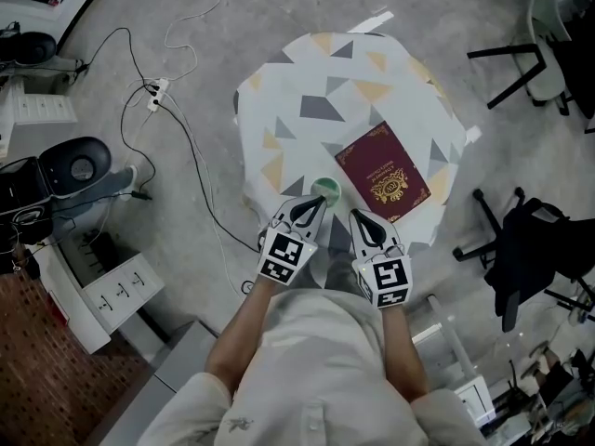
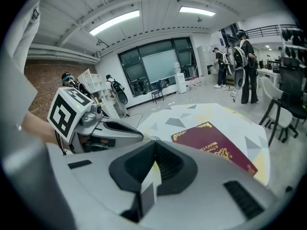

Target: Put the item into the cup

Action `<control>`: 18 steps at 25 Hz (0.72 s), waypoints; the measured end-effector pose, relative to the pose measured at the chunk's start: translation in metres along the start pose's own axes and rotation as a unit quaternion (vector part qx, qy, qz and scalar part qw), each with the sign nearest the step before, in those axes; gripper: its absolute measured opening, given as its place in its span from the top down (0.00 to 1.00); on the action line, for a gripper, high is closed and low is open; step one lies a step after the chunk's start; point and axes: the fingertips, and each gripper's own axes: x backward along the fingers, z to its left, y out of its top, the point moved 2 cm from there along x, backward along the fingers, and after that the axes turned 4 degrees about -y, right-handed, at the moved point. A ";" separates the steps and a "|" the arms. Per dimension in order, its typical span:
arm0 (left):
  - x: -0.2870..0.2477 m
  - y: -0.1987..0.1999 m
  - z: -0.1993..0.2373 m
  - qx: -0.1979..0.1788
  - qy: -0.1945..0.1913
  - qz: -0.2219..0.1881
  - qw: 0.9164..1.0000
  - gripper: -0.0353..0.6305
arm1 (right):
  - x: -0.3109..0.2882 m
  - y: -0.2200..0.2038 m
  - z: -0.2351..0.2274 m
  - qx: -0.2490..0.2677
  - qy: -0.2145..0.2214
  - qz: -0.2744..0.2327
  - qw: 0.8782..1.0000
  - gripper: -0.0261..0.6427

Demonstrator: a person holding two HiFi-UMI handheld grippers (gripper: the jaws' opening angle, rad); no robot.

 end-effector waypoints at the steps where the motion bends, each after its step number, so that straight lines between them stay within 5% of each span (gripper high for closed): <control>1: -0.001 -0.001 0.001 0.000 0.000 0.003 1.000 0.93 | -0.001 -0.001 0.000 0.000 0.000 0.001 1.000 0.95; 18: -0.016 -0.018 0.005 0.003 0.004 0.052 0.999 0.93 | -0.005 -0.003 -0.003 -0.008 0.001 0.005 1.000 0.95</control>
